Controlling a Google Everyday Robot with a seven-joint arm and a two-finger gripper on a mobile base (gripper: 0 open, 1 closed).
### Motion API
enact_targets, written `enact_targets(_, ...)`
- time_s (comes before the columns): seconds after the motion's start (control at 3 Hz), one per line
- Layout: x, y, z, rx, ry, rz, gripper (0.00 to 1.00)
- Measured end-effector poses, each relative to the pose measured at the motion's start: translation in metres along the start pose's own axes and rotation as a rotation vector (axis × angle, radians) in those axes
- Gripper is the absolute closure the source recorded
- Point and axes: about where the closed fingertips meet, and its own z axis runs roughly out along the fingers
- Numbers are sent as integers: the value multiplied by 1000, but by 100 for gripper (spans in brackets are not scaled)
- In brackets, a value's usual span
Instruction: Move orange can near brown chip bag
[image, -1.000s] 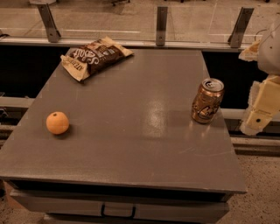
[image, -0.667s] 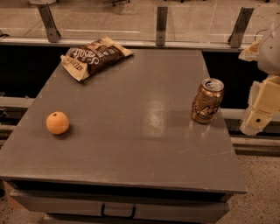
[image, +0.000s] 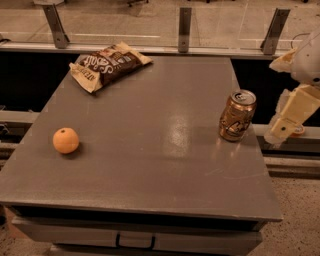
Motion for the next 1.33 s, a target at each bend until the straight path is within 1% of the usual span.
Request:
enact_targets(0.33,-3,-22,32,-32,-142,68,0)
enact_targets(0.67,-10,-32,59,-72,-240,115,0)
enact_targets(1.0,-15,-36,77,-116,-300,160,18)
enact_targets(1.33,-25,-38,80,-146,-349,179,41)
